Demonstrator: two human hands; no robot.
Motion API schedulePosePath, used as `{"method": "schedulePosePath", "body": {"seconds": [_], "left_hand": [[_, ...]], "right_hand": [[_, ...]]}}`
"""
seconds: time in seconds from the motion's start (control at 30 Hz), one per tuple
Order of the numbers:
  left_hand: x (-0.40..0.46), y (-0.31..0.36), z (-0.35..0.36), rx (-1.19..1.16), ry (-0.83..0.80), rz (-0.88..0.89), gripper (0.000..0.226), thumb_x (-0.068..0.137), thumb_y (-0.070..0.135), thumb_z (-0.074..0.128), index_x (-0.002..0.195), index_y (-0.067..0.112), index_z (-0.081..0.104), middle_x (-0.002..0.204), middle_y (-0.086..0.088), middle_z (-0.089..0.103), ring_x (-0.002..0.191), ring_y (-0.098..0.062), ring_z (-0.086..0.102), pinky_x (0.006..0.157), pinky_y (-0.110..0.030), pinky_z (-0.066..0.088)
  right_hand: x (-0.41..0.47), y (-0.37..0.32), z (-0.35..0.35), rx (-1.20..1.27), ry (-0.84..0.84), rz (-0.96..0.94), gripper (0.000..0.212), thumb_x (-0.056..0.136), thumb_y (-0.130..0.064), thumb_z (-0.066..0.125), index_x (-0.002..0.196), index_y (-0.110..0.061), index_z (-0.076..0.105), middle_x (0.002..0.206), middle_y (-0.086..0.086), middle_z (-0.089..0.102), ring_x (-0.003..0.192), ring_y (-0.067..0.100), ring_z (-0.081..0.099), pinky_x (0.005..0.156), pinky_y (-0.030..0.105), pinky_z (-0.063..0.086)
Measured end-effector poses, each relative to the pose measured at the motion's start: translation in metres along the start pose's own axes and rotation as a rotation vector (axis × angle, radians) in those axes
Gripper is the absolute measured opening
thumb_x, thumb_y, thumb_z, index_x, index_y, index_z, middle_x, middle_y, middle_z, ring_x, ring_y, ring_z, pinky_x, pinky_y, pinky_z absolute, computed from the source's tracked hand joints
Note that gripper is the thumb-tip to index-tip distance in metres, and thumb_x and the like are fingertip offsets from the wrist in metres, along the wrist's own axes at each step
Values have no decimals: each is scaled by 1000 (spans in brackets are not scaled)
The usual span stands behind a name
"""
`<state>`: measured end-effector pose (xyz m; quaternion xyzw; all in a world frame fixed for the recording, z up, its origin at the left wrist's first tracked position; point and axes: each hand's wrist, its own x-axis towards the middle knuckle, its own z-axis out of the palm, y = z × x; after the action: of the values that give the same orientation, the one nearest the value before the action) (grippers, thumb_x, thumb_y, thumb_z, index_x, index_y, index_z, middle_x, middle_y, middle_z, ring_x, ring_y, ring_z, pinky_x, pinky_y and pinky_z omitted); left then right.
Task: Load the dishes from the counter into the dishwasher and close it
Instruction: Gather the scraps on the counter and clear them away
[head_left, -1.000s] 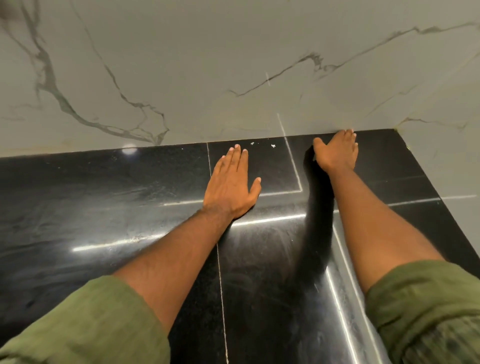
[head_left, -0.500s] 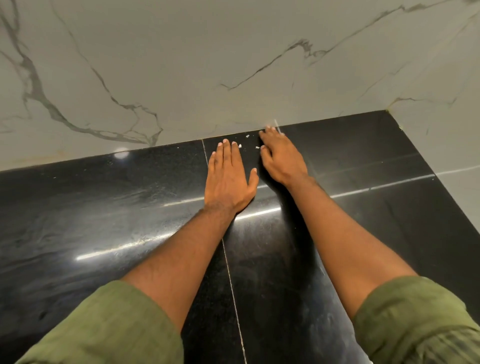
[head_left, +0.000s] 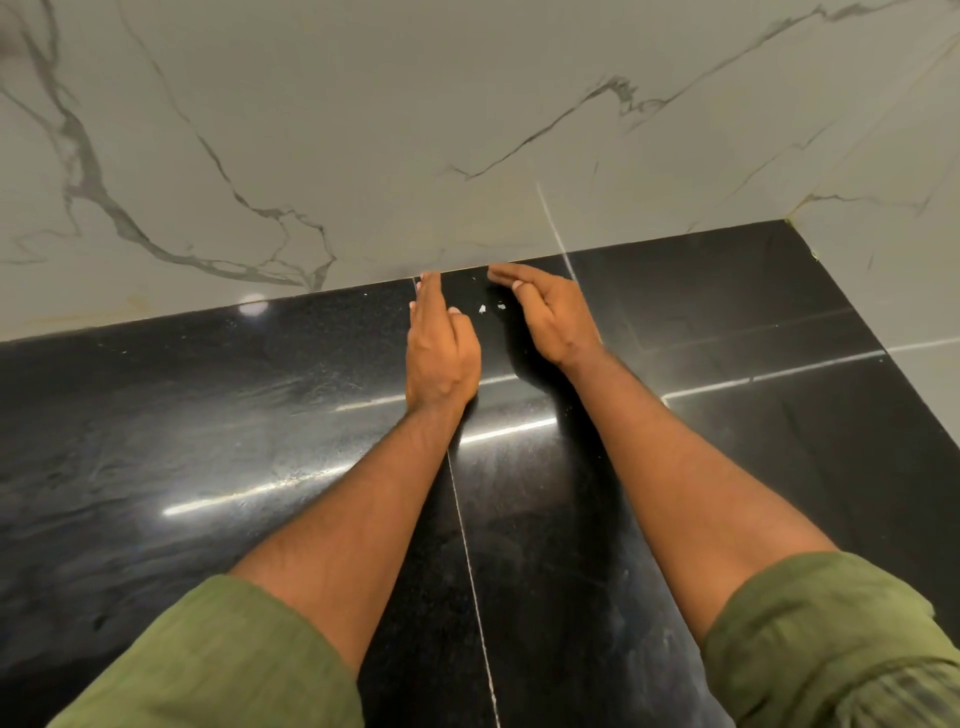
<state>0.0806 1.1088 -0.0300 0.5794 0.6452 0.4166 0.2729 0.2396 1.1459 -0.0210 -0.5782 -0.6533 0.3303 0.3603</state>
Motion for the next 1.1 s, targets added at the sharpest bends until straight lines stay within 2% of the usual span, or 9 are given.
{"method": "schedulePosePath", "body": {"seconds": [0.13, 0.2, 0.27, 0.3, 0.4, 0.47, 0.77, 0.97, 1.1], "left_hand": [[4, 2, -4, 0, -49, 1, 58, 108, 30, 31, 162, 7, 31, 167, -13, 35, 157, -21, 26, 130, -41, 19], [6, 0, 1, 221, -174, 99, 65, 108, 42, 23, 163, 8, 27, 170, -12, 28, 159, -19, 18, 132, -40, 11], [6, -3, 2, 344, -257, 163, 71, 107, 49, 17, 164, 9, 24, 171, -10, 25, 160, -17, 14, 132, -40, 9], [5, -5, 0, 351, -293, 177, 72, 106, 51, 14, 164, 9, 23, 171, -9, 24, 160, -16, 14, 132, -39, 9], [-7, -11, -14, 335, -404, 262, 72, 106, 52, 11, 164, 12, 24, 171, -6, 25, 159, -13, 16, 131, -35, 9], [-22, -16, -23, 369, -464, 328, 70, 106, 50, 13, 164, 13, 25, 171, -5, 27, 159, -13, 18, 131, -33, 10], [-164, -26, -75, 375, -549, 420, 72, 104, 52, 17, 166, 16, 21, 172, -2, 23, 160, -11, 13, 131, -32, 8], [-249, -29, -93, 363, -575, 464, 67, 107, 50, 21, 166, 19, 18, 173, 2, 19, 158, -2, 5, 128, -21, -4], [-291, -28, -102, 367, -629, 511, 67, 107, 52, 18, 166, 21, 16, 173, 4, 16, 158, -1, 2, 130, -27, 1]], "right_hand": [[7, -7, 18, -443, -272, -147, 53, 111, -31, 31, 163, -25, 35, 170, -4, 29, 158, 7, 21, 130, 32, 15], [0, -11, 23, -456, -285, -171, 54, 112, -36, 25, 164, -23, 30, 171, -5, 26, 155, -3, 15, 128, 19, 8], [-14, -15, 24, -437, -230, -132, 56, 112, -42, 24, 165, -25, 29, 169, -8, 29, 143, -21, 4, 111, -4, -2], [-23, -16, 25, -433, -208, -105, 55, 112, -42, 25, 165, -25, 28, 169, -8, 31, 140, -21, 3, 106, -7, -5], [-54, -20, 24, -435, -204, -83, 53, 114, -34, 25, 165, -20, 27, 169, -1, 32, 153, -1, 22, 126, 15, 10], [-78, -23, 22, -423, -204, -80, 54, 113, -29, 26, 165, -16, 28, 169, 2, 32, 156, 7, 27, 130, 31, 18], [-231, -42, 23, -396, -211, -106, 57, 104, -24, 38, 161, -18, 39, 166, -3, 36, 155, 6, 29, 129, 34, 22], [-325, -51, 29, -404, -142, -85, 58, 105, -32, 31, 162, -27, 36, 167, -14, 34, 154, -5, 24, 129, 30, 21], [-379, -58, 33, -401, -88, -35, 58, 105, -33, 30, 162, -27, 36, 166, -14, 34, 153, -8, 22, 129, 27, 19]]}}
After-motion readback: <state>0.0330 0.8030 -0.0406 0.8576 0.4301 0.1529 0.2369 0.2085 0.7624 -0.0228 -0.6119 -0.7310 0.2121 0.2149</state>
